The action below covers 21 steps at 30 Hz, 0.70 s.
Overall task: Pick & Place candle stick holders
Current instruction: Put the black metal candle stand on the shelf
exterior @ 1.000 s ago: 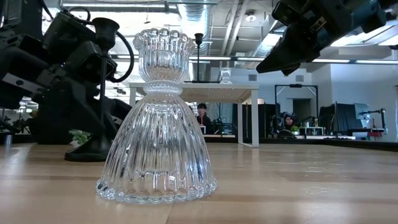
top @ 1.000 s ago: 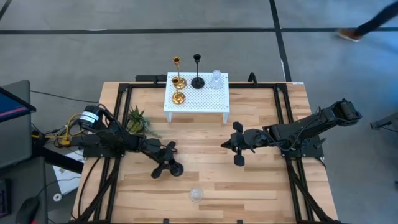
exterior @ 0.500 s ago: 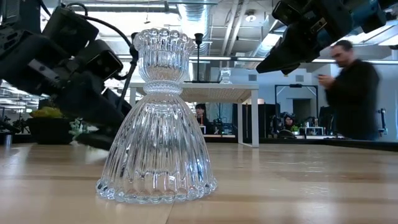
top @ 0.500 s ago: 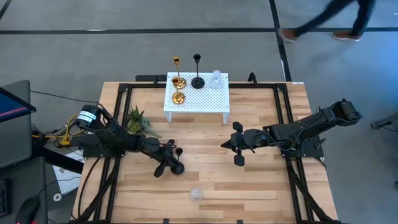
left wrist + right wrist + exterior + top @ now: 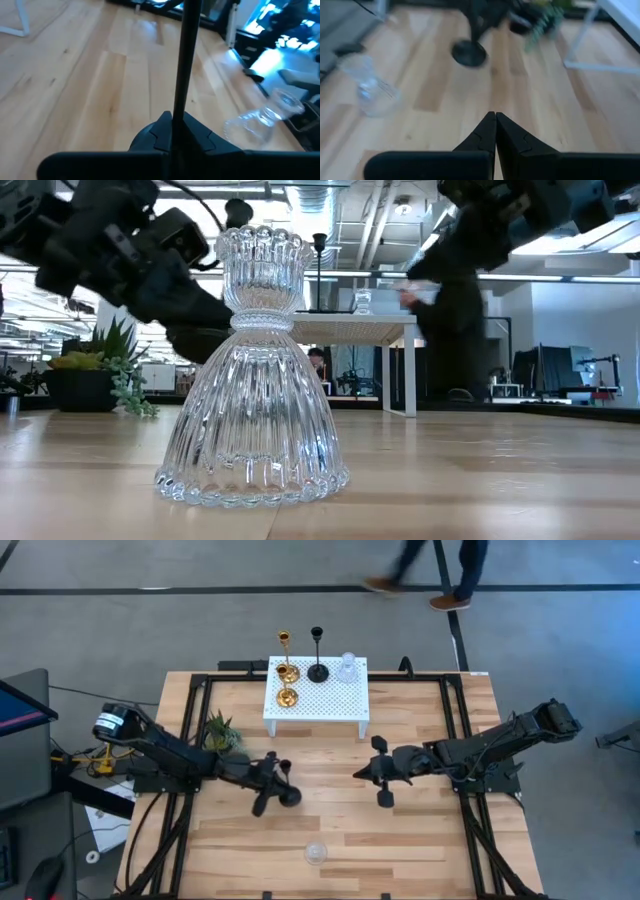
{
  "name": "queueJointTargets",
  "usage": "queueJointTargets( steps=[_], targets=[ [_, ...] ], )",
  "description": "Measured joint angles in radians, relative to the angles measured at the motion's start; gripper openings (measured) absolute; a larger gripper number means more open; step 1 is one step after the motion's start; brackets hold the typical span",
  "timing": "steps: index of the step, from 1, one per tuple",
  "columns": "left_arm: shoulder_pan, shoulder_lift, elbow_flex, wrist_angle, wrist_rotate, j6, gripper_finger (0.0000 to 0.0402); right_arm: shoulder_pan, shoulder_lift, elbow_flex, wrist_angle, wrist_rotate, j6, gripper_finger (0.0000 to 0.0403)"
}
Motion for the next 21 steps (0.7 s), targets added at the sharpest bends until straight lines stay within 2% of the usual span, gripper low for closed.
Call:
queueJointTargets(
  steps=[4,7,12,21],
  targets=[
    [0.015,0.002,0.091,-0.122,-0.003,0.006,0.0014,-0.024,0.0,0.0,0.073,-0.071,-0.012,0.0],
    [0.02,0.003,0.155,-0.175,-0.005,0.071,0.0014,-0.041,0.0,0.0,0.09,-0.073,-0.026,0.0],
    [0.029,-0.004,0.227,-0.19,-0.003,0.181,0.0015,-0.075,0.0,0.0,0.126,-0.074,-0.029,0.0],
    [0.125,0.026,0.276,-0.209,-0.042,0.207,0.0014,-0.117,0.0,0.0,0.267,-0.074,-0.068,0.0012]
  ],
)
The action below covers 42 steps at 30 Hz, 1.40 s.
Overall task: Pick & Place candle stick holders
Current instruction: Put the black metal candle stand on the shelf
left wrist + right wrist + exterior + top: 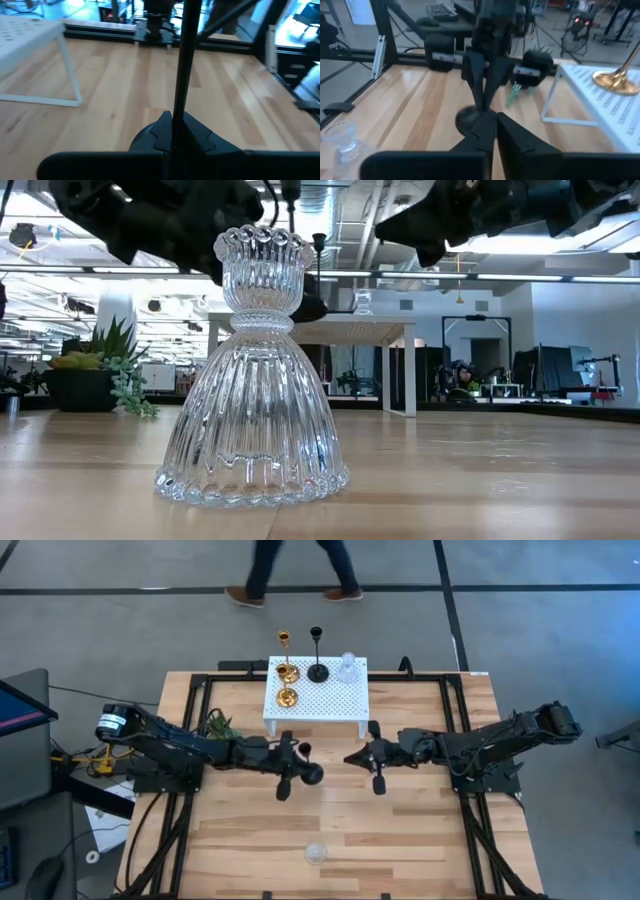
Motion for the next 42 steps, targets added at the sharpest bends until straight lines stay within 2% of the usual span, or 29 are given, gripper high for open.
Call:
queueJointTargets(
  steps=[5,11,15,19,22,27,31,37,42],
  targets=[
    [0.034,0.017,0.032,-0.014,0.002,0.0,0.0014,-0.021,0.005,0.0,0.041,0.001,-0.003,0.0068],
    [0.04,0.046,0.087,-0.029,0.017,0.029,0.0014,-0.047,0.085,0.025,0.113,0.0,0.02,0.0142],
    [0.04,0.083,0.13,-0.06,0.019,0.034,0.0014,-0.059,0.158,0.073,0.114,0.0,0.021,0.0165],
    [0.04,0.119,0.156,-0.062,0.017,0.034,0.0014,-0.059,0.217,0.129,0.118,-0.006,0.02,0.017],
    [0.04,0.137,0.171,-0.057,0.017,0.034,0.0014,-0.059,0.254,0.163,0.108,-0.05,0.02,0.0167],
    [0.04,0.135,0.169,-0.065,0.017,0.034,0.0014,-0.059,0.305,0.207,0.109,-0.058,0.015,0.0145],
    [0.04,0.13,0.169,-0.062,0.015,0.042,0.0015,-0.064,0.311,0.214,0.107,-0.059,0.015,0.0105],
    [0.04,0.129,0.169,-0.059,-0.005,0.091,0.0031,-0.064,0.3,0.214,0.107,-0.062,-0.008,0.0017],
    [0.041,0.129,0.168,-0.061,-0.03,0.09,0.0041,-0.071,0.3,0.214,0.089,-0.053,-0.013,0.001]
  ],
)
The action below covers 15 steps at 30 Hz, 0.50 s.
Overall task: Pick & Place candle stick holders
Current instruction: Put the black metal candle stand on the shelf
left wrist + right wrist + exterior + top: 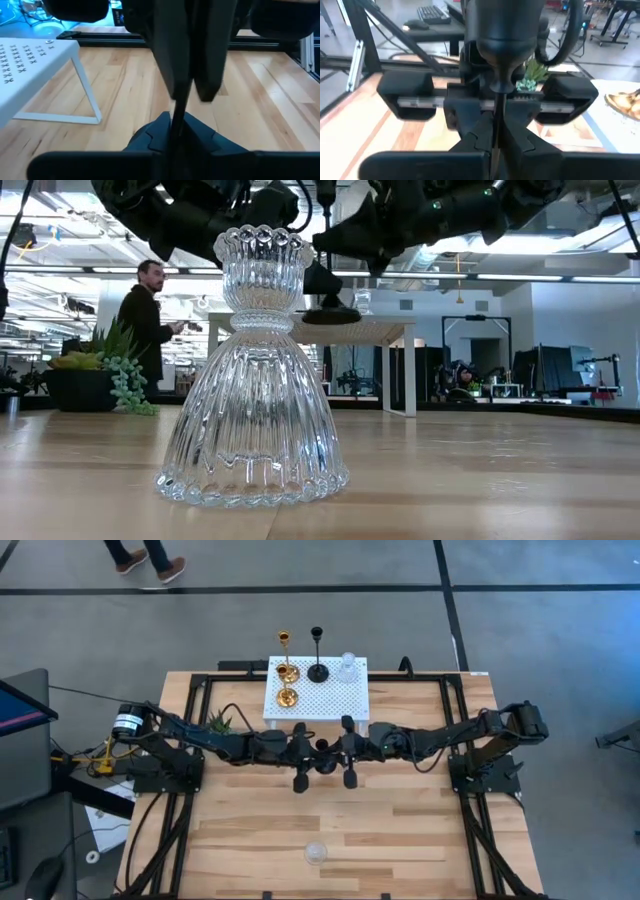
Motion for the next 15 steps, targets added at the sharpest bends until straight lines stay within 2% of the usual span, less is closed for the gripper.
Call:
queueJointTargets(
  steps=[4,7,15],
  targets=[
    [0.0,-0.018,0.0,-0.06,-0.001,0.049,0.0043,0.0,0.001,0.0,-0.047,0.002,-0.009,0.0006],
    [-0.001,-0.052,-0.002,-0.144,-0.039,0.07,0.0043,-0.001,-0.005,0.0,-0.058,0.005,-0.009,0.0004],
    [-0.001,-0.222,-0.013,-0.38,-0.049,0.007,0.0037,-0.034,-0.107,-0.001,-0.141,0.009,-0.014,0.0002]
  ],
)
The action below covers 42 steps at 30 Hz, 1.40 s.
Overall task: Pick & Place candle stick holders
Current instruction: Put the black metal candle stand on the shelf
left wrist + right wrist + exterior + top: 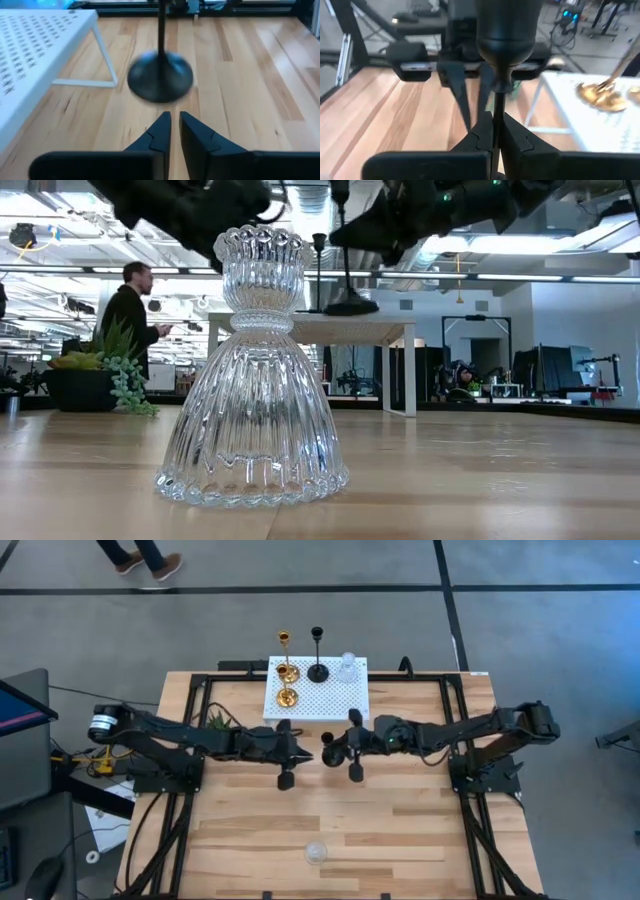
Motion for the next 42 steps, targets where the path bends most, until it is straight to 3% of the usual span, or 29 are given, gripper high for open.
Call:
queueJointTargets(
  steps=[7,14,20,30,42],
  targets=[
    [0.0,-0.169,-0.133,0.0,-0.001,-0.035,0.0006,-0.057,-0.054,0.0,0.012,-0.011,-0.029,0.0001],
    [-0.021,-0.34,-0.211,0.001,-0.001,-0.075,0.0006,-0.167,-0.043,0.012,0.08,-0.142,0.008,0.0001],
    [-0.058,-0.427,-0.253,-0.013,-0.001,-0.076,0.0006,-0.235,0.003,0.12,0.027,-0.222,0.008,0.0],
    [-0.085,-0.457,-0.267,-0.016,-0.001,-0.078,0.0007,-0.316,0.177,0.317,-0.084,-0.246,-0.03,0.0],
    [-0.085,-0.458,-0.267,-0.022,-0.001,-0.092,0.0008,-0.396,0.244,0.365,-0.033,-0.276,-0.005,0.0]
  ],
)
